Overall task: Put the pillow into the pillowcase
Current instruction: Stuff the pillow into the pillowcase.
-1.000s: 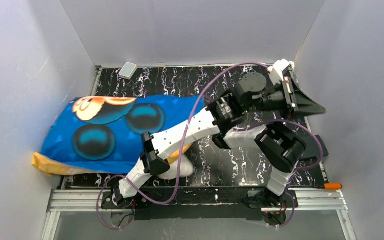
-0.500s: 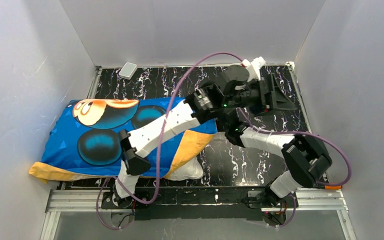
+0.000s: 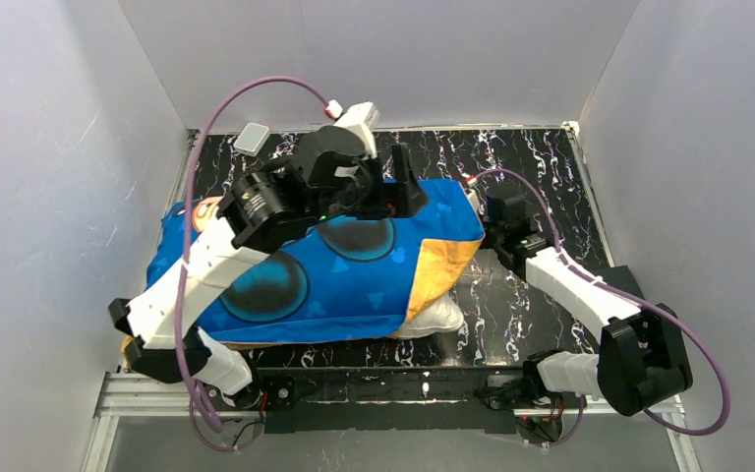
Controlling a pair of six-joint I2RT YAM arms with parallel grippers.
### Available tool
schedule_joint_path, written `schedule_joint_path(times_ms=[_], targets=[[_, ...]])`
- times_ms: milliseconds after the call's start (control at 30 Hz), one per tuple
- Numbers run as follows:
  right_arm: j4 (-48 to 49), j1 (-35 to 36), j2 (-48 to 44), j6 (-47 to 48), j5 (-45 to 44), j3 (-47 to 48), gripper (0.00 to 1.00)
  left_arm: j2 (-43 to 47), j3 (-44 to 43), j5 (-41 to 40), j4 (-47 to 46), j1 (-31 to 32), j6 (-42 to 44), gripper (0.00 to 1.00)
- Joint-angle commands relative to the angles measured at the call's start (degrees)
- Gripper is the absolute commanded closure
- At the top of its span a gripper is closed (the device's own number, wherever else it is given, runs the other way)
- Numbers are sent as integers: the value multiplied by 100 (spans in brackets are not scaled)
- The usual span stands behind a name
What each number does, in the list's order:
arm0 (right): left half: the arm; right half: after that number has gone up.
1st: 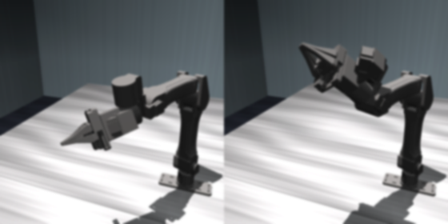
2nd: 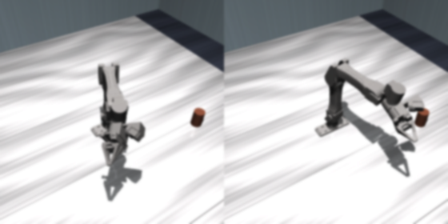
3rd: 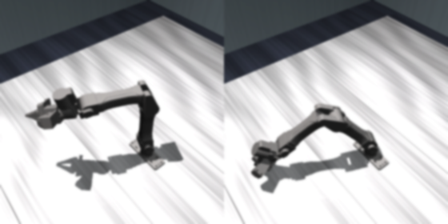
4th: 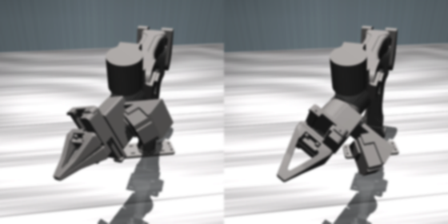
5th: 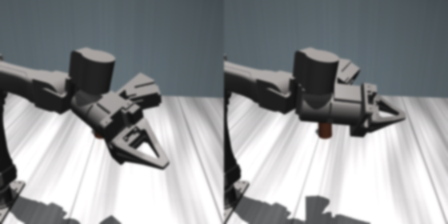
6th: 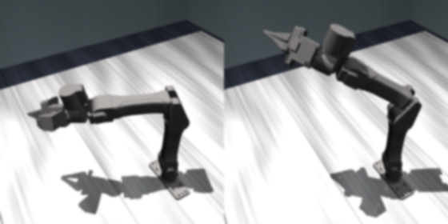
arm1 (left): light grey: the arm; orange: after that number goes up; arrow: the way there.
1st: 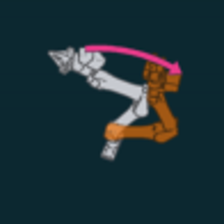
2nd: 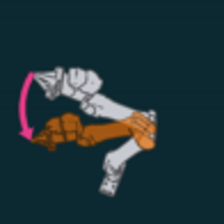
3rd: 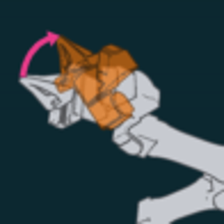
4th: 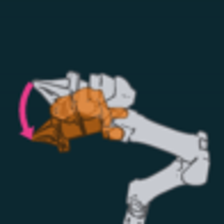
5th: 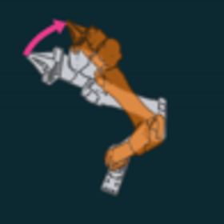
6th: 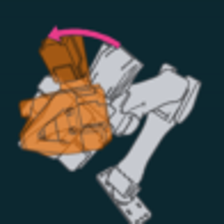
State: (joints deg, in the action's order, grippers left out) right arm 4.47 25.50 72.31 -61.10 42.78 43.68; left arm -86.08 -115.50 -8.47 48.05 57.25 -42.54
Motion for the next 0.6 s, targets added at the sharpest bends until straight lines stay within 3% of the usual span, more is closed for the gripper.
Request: schedule_joint_path(times_ms=[0, 167, 567], targets=[[-1025, -445, -319, 798, 58, 492, 99, 500, 648, -735, 802, -220, 280, 17], [-1045, -493, -283, 784, 67, 517, 99, 744, 1069, -675, 841, -285, 124, 17], [-1071, -502, -262, 784, 89, 544, 99, 641, 1179, -528, 955, -379, -6, 16]])
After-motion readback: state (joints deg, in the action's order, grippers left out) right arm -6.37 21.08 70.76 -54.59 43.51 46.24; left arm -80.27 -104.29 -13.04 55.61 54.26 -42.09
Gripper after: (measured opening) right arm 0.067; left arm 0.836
